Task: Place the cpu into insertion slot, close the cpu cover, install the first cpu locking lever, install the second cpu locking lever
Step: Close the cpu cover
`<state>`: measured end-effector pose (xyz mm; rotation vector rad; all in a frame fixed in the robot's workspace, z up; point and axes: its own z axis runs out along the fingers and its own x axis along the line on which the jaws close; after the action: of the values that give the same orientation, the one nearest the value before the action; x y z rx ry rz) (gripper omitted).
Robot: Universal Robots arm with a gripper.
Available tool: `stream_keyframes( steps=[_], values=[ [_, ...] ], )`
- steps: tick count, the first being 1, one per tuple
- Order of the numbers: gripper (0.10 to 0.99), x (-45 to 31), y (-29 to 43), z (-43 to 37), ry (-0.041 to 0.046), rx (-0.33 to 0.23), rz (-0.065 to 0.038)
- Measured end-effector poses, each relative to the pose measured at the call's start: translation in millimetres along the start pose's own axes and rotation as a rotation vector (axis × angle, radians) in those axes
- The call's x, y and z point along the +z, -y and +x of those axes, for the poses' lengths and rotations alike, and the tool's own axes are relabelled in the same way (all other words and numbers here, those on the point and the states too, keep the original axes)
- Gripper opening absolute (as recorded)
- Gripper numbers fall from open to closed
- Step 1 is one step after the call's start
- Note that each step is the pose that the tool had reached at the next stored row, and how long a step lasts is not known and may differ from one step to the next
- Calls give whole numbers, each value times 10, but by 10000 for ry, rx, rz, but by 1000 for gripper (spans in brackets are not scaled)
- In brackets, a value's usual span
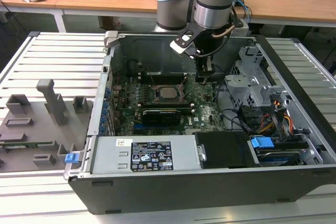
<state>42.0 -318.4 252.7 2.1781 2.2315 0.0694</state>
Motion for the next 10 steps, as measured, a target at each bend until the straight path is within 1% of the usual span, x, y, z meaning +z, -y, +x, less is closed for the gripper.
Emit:
stream_keyframes(
  steps=[5, 10],
  values=[
    [106, -3, 86, 2, 0, 1, 0],
    [106, -4, 134, 3, 0, 1, 1]
  ],
)
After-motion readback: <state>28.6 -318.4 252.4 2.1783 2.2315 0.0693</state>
